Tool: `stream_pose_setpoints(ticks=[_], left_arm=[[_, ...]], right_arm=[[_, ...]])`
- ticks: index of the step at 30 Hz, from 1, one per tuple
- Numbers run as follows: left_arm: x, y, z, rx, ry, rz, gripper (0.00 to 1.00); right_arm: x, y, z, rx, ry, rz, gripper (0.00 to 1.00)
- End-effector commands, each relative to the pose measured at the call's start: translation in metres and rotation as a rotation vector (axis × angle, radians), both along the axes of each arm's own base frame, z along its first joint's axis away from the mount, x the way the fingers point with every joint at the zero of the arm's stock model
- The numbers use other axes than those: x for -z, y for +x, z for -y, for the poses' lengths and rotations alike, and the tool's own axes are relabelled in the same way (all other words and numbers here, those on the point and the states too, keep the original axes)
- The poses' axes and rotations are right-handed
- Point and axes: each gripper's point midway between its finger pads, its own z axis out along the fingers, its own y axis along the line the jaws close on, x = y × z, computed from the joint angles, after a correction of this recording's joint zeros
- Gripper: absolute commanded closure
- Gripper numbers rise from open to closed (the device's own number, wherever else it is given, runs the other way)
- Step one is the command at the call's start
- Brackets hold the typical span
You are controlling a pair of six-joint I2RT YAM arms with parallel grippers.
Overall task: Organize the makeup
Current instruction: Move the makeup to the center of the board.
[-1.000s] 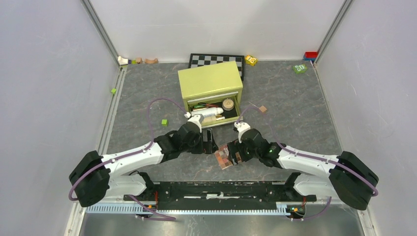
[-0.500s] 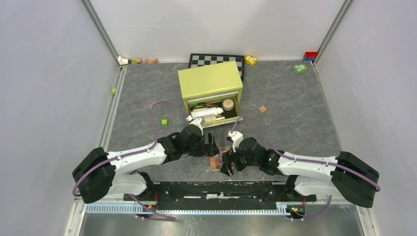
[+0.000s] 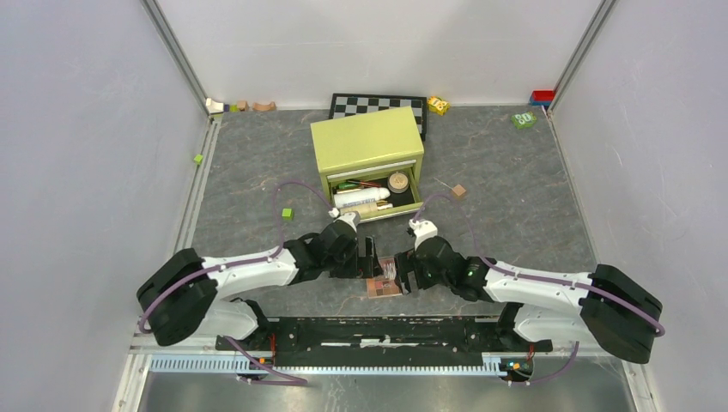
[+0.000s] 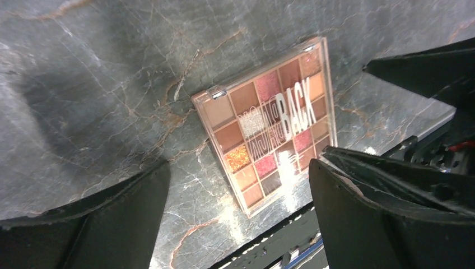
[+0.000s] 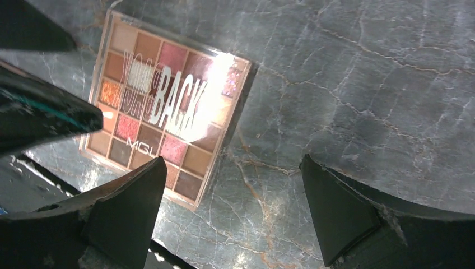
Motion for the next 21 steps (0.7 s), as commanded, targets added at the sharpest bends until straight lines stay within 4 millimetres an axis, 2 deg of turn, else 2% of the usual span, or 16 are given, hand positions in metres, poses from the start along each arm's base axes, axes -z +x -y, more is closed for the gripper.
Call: stream_pose_setpoints(ticks=[1,11,16,21], left_arm=[[0.005,-0.009,0.016,0.037,-0.048,-0.057,0.02],[0.021,-0.036,0.015,0.076,-0.090,-0.131,0.03],[0.027,-0.042,0.012,0.073,-0.074,-0.148,0.05],[0.035,-0.045,0.009,0.074,0.004,-0.163,0.06]], right_arm=[[0.004,0.009,0.007,0.126,0.002,-0.036,0.02],[0.013,0.005,0.014,0.188,0.105,-0.116,0.02],[0.011,0.002,0.017,0.194,0.158,-0.139,0.02],[0.000,-0.005,0.001,0.141,0.294,-0.171,0.02]])
